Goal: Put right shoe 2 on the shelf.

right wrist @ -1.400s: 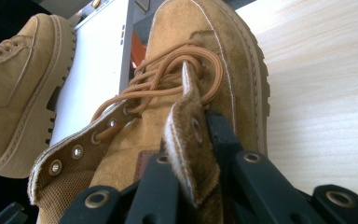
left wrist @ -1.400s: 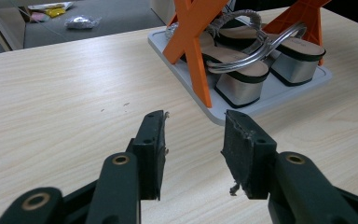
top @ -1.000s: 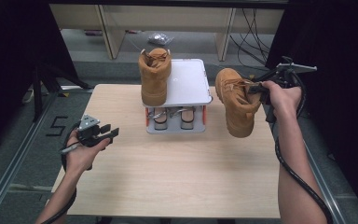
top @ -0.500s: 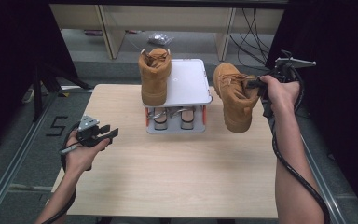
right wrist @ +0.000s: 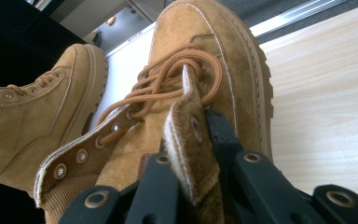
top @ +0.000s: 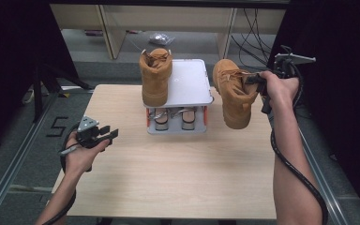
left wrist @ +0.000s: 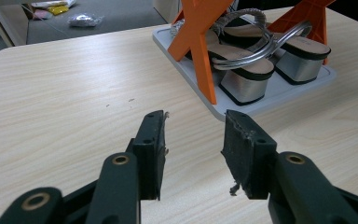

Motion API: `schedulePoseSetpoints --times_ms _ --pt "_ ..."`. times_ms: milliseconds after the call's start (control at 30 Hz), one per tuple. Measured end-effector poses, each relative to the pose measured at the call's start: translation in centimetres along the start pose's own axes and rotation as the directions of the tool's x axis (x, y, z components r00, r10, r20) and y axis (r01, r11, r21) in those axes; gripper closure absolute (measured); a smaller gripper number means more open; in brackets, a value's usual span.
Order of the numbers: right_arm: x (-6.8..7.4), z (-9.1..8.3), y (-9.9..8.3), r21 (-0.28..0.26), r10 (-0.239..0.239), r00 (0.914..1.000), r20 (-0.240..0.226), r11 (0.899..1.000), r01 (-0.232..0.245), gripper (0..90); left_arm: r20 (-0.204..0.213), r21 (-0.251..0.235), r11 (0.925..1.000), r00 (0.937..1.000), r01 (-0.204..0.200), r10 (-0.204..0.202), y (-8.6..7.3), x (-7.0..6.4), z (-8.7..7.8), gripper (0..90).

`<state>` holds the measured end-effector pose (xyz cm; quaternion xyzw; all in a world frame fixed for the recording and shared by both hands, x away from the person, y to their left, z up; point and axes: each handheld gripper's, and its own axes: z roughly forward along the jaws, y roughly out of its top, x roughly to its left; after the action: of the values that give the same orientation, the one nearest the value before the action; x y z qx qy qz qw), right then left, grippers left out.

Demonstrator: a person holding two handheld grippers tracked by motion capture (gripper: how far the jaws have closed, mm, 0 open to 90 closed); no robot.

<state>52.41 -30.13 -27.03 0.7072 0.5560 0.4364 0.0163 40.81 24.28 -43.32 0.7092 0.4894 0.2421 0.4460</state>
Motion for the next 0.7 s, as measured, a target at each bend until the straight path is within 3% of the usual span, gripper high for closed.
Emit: schedulePoseSetpoints --times_ms 67,100,267,300,400,433,700 --pt "0.2 0.0 0.1 0.006 0.003 0.9999 0.016 1.000 -0.003 84.2 -0.001 0.000 1.0000 1.0000 0.000 0.000 0.0 0.0 0.0 57.9" --pt "0.2 0.1 0.1 -0.007 0.003 1.0000 -0.002 1.000 -0.003 84.2 -0.001 0.000 1.0000 1.0000 0.001 -0.001 0.0 0.0 0.0 57.9" --pt "0.5 0.1 0.4 -0.025 -0.021 0.9998 -0.002 0.999 0.021 84.2 -0.001 0.003 1.0000 1.0000 0.000 0.000 -0.1 0.0 0.0 57.9" --pt "0.7 -0.1 0.4 -0.009 -0.005 0.9999 -0.013 1.000 0.005 84.2 0.001 0.002 1.0000 1.0000 0.001 -0.001 -0.1 0.0 0.0 57.9" --pt "0.9 0.1 0.5 -0.026 -0.017 0.9998 -0.009 1.000 0.017 84.2 -0.001 0.004 1.0000 1.0000 -0.002 0.002 -0.1 -0.1 0.0 57.9" --pt "1.0 0.0 0.6 -0.009 -0.010 0.9999 0.002 1.000 0.010 84.2 -0.001 0.004 1.0000 1.0000 -0.002 0.002 -0.1 -0.1 0.0 57.9" --pt "1.4 0.4 0.8 -0.018 -0.002 0.9998 -0.020 1.000 0.002 84.1 -0.001 0.003 1.0000 1.0000 -0.004 0.004 0.0 -0.1 0.1 57.9"
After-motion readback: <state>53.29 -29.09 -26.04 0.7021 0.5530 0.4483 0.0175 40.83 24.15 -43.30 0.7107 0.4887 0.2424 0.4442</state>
